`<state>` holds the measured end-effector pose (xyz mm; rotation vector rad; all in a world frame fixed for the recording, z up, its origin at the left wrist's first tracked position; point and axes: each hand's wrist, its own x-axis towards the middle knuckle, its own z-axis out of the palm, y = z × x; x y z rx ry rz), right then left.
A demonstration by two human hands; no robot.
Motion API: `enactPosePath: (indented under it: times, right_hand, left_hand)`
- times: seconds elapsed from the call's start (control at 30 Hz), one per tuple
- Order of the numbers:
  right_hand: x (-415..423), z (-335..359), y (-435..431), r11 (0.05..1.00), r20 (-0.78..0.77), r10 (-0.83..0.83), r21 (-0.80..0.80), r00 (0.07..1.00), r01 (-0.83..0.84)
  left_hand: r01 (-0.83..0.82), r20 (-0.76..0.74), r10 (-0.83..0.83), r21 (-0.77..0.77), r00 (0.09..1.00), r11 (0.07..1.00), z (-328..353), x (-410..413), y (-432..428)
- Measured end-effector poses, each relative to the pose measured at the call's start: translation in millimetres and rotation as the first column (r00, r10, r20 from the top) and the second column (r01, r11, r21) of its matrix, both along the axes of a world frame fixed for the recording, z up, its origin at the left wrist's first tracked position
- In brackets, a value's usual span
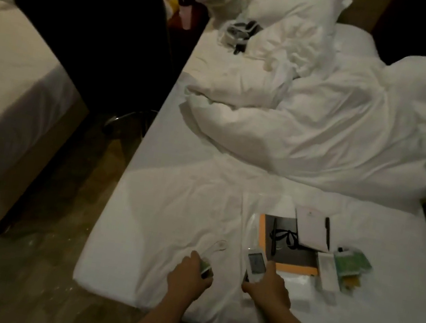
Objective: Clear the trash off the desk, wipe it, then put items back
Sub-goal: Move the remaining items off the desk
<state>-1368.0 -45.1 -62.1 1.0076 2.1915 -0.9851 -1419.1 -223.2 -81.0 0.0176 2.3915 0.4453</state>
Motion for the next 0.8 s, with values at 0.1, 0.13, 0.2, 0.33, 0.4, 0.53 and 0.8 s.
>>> enactPosePath:
  times: [0.1, 0.13, 0.2, 0.33, 0.4, 0.53, 0.8]
  right_hand:
    - [-25.0, -11.5, 17.8, 0.998, 0.057, -0.053, -0.015, 0.997, 0.054]
    - [-36.6, -16.8, 26.2, 0.998, 0.071, -0.060, -0.014, 0.996, 0.061]
    - [-62.5, -29.6, 44.6, 0.997, 0.082, -0.067, -0.028, 0.994, 0.069]
    - [-107.5, -57.9, 76.2, 0.998, 0.094, -0.038, -0.054, 0.995, 0.043]
    - [-124.7, -69.4, 88.9, 0.995, 0.071, -0.061, -0.073, 0.996, 0.067]
    - [-153.9, -81.0, 107.3, 0.988, -0.008, -0.143, -0.057, 0.990, 0.142]
    - [-157.5, -94.0, 117.8, 0.968, 0.055, -0.238, -0.063, 0.970, 0.241]
  left_hand:
    - [-0.039, 0.030, 0.039, 0.005, 0.999, 0.999, -11.6, -28.0, 20.8]
    - [-0.051, 0.036, 0.051, 0.008, 0.998, 0.999, -15.5, -40.4, 29.4]
    - [-0.067, 0.036, 0.067, 0.012, 0.997, 0.998, -26.2, -67.7, 46.7]
    - [-0.079, 0.012, 0.079, 0.012, 0.997, 0.997, -45.5, -111.5, 81.4]
    - [-0.096, 0.002, 0.096, 0.046, 0.995, 0.994, -53.2, -127.8, 96.3]
    - [-0.152, -0.011, 0.156, 0.173, 0.988, 0.973, -68.3, -158.8, 115.8]
    - [-0.055, 0.081, 0.039, 0.201, 0.996, 0.978, -82.4, -150.3, 137.0]
